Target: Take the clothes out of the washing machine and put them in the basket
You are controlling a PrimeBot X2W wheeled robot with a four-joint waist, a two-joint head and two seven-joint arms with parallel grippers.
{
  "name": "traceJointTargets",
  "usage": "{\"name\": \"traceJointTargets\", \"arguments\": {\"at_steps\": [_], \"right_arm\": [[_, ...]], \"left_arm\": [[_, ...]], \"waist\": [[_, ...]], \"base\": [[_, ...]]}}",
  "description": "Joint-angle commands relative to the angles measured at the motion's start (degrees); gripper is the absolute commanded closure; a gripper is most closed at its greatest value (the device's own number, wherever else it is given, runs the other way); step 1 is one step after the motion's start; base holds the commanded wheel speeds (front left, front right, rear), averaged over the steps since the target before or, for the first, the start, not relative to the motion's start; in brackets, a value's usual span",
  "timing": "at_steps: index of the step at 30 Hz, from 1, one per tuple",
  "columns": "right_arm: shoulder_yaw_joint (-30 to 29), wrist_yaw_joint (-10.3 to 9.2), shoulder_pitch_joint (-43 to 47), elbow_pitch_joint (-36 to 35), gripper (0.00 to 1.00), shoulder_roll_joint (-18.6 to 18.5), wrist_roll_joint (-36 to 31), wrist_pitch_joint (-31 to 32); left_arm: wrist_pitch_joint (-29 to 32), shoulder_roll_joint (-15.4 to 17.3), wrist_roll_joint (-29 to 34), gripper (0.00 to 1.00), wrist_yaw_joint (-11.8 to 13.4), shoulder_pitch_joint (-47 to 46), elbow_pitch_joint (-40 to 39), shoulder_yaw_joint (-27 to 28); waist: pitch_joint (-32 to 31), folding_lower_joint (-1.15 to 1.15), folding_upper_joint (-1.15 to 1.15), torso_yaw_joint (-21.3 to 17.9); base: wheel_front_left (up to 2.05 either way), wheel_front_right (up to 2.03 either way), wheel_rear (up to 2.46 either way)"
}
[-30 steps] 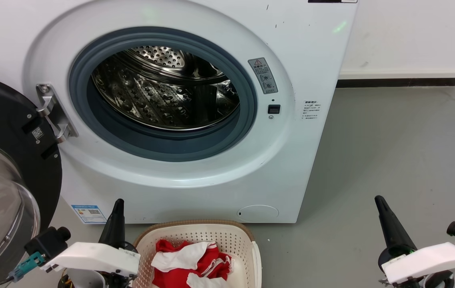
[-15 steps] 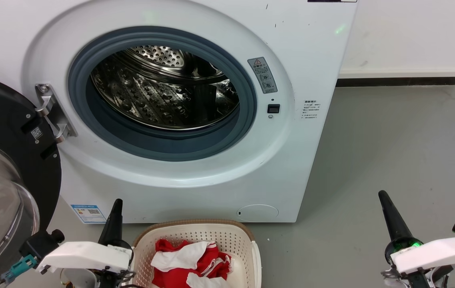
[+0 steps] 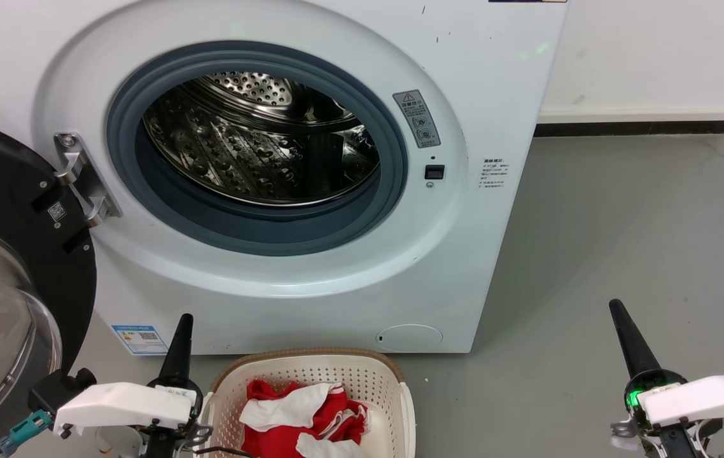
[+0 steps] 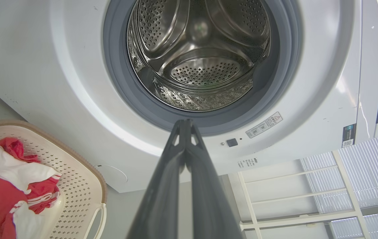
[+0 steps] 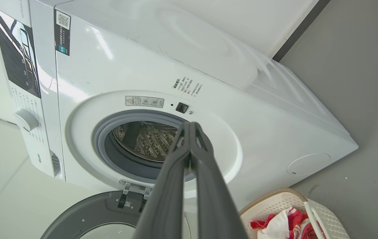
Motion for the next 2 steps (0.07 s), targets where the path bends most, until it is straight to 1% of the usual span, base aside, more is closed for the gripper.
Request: {"name": "traceJointTargets", "arguments": {"at_steps": [1, 2], "right_arm": [[-0.19, -0.01, -1.41, -0.09, 1.00, -0.23, 1.10, 0.11], [-0.25, -0.01, -1.53, 0.08, 1.00, -0.22, 1.71, 0.11]], "left_arm": [[0.18, -0.16, -1.03, 1.00, -0.40, -1.51, -0.10, 0.24], [0.31, -0.20, -1.59, 1.00, -0.49, -1.57, 0.00, 0.35]], "waist": [[0.00, 0.00, 0.00, 0.00], [0.01, 0.00, 0.00, -0.01]], "base": [[0.00, 0.00, 0.00], [0.00, 0.00, 0.00]]}}
